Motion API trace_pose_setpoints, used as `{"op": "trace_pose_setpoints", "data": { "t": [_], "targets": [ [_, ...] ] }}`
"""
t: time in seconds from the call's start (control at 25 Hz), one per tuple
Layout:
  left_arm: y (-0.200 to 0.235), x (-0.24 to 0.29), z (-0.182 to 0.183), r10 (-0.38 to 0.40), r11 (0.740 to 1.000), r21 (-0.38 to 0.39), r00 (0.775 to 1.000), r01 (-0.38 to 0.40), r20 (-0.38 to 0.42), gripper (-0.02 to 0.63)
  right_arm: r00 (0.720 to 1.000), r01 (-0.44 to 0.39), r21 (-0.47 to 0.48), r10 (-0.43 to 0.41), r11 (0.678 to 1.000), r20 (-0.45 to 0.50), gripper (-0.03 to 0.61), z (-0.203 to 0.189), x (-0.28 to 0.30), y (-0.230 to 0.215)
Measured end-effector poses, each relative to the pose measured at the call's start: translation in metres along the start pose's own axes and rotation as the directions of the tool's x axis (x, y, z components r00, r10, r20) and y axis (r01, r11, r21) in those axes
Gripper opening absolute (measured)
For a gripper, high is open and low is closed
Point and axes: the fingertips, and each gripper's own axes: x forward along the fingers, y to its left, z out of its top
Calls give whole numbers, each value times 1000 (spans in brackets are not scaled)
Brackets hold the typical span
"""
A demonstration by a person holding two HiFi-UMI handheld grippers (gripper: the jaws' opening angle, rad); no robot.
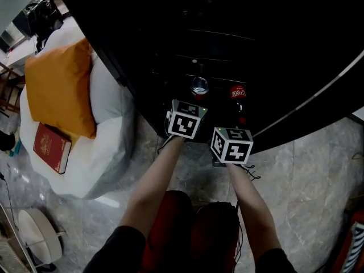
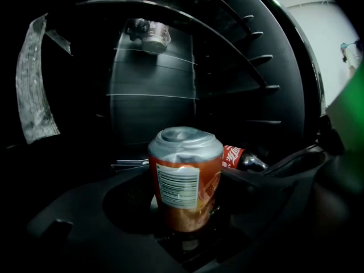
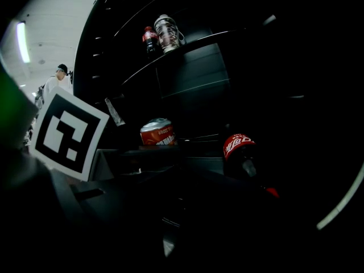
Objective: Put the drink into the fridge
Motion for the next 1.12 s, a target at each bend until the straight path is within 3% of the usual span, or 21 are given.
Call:
{"op": "trace_pose_setpoints", "data": {
  "t": [0.24,0.4,0.68,0.8,1.12],
  "targets": [
    [3,5,7,8,1000,21,1000,-8,13,337,1000,19,-1,-19,1000,-10,17,-2,1,-7],
    [1,9,10,-13,1000,-6,998,13,57,337,999,27,-5,-27,1000,-25,17,-4,2,-10],
    [0,17,0,25,999,46,999,-26,22,337,999,43,0,-43,999,-31,17,-5,3,-17],
    [-1,15,0,37,998,54,999,-38,25,366,998,48,1,-48,999,-31,17,-7,1,-15],
    [-9,-17,3,6,1000,24,995,-8,97,393,998,57,9,-57,998,-27,17,-14,-13,-10]
  ]
}}
